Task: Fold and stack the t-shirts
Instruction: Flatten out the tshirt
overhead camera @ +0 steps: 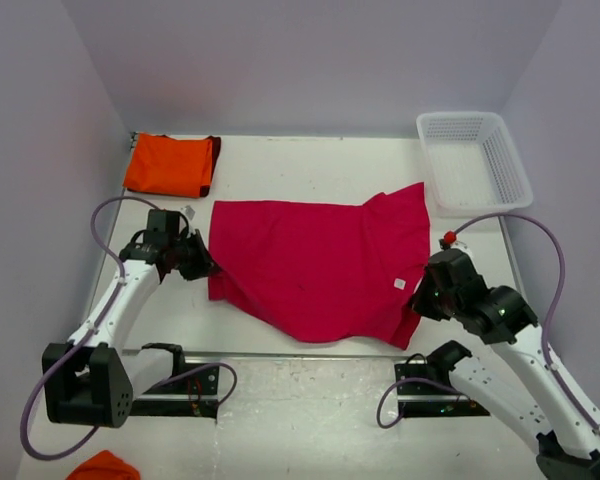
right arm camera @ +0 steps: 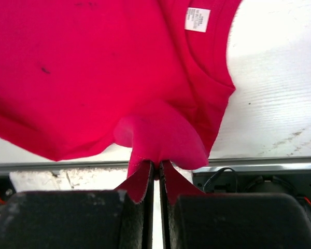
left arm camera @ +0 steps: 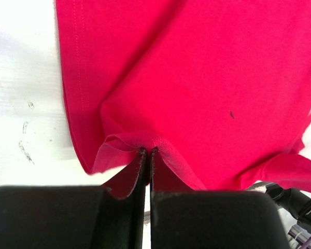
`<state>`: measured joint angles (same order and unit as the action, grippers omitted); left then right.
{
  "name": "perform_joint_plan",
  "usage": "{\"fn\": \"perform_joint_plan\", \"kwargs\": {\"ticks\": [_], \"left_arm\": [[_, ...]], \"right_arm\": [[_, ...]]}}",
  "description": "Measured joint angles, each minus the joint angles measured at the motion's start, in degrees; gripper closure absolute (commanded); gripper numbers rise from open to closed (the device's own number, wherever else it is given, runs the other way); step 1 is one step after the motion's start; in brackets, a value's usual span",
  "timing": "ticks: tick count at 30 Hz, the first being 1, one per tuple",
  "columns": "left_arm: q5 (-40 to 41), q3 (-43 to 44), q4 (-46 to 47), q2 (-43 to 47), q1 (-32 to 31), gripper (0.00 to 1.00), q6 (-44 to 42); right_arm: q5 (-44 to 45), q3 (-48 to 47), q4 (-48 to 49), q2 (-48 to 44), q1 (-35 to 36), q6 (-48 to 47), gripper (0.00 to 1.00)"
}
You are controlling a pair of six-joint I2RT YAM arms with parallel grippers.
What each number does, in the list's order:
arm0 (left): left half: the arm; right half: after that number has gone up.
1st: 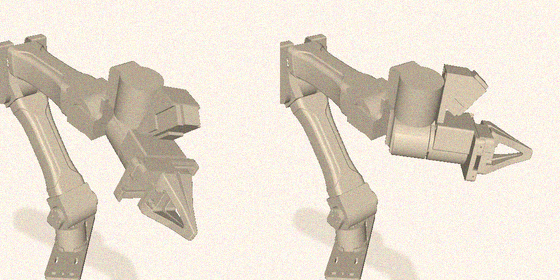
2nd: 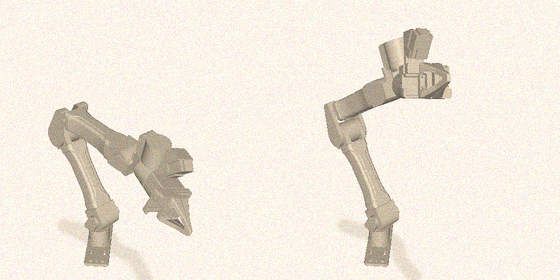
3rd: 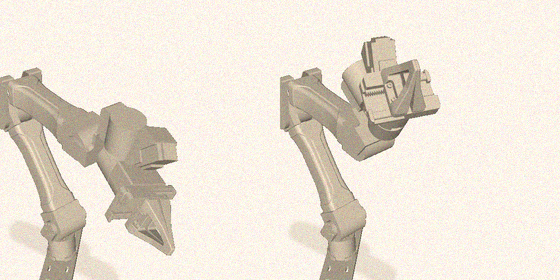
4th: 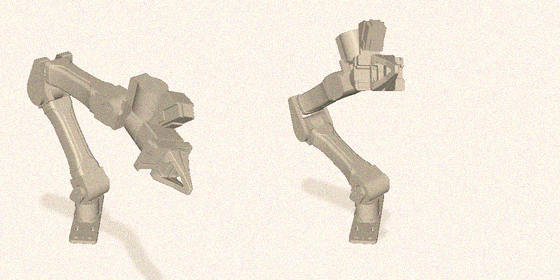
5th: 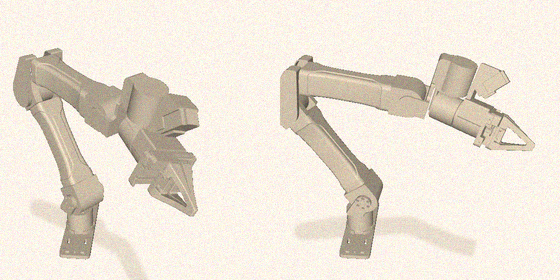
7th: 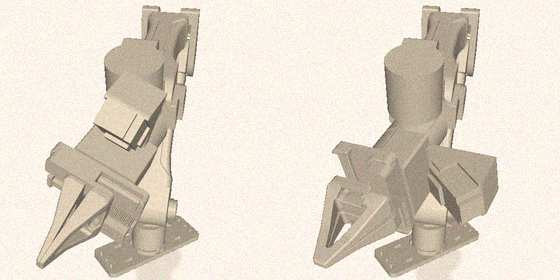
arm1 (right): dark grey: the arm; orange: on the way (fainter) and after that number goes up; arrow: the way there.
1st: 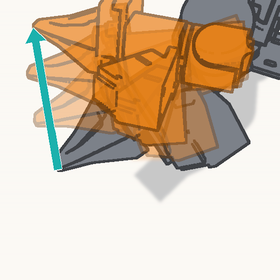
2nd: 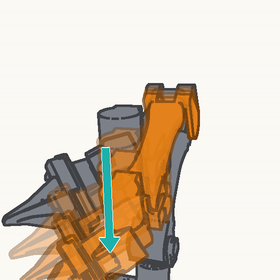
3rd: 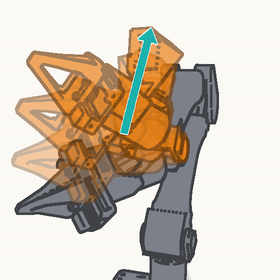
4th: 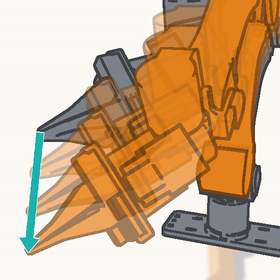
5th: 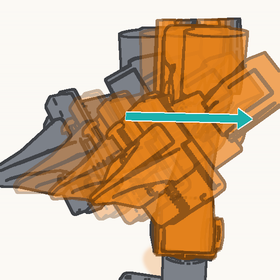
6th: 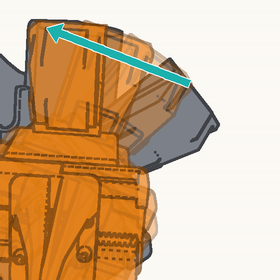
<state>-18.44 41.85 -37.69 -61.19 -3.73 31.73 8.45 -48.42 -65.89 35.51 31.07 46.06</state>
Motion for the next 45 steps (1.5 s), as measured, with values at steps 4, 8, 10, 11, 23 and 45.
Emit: {"fn": "perform_joint_plan", "kwargs": {"ticks": [4,8,10,11,23,45], "left_arm": [[0.26,0.92,1.11,-6.36,0.37,1.00,-0.85],[0.35,1.70,1.55,-8.44,0.79,1.00,-0.85],[0.66,3.04,1.57,-9.11,0.94,1.00,-0.90],[0.85,3.78,1.57,-9.40,1.11,1.00,-0.94],[4.28,7.34,1.51,-9.68,3.28,1.00,-1.49],[1.38,8.13,10.47,-2.45,3.32,1.00,-1.27]], "right_arm": [[3.23,-2.05,0.20,5.44,1.18,0.81,1.00],[5.64,-5.44,1.92,9.84,1.55,1.07,1.00],[7.08,-6.73,3.19,12.09,1.55,1.05,1.00],[7.80,-7.15,4.07,13.38,1.55,1.05,1.00],[13.03,-10.16,9.97,26.49,1.55,-2.69,1.00],[14.53,-22.23,24.02,33.75,-3.06,-24.46,1.00]]}}
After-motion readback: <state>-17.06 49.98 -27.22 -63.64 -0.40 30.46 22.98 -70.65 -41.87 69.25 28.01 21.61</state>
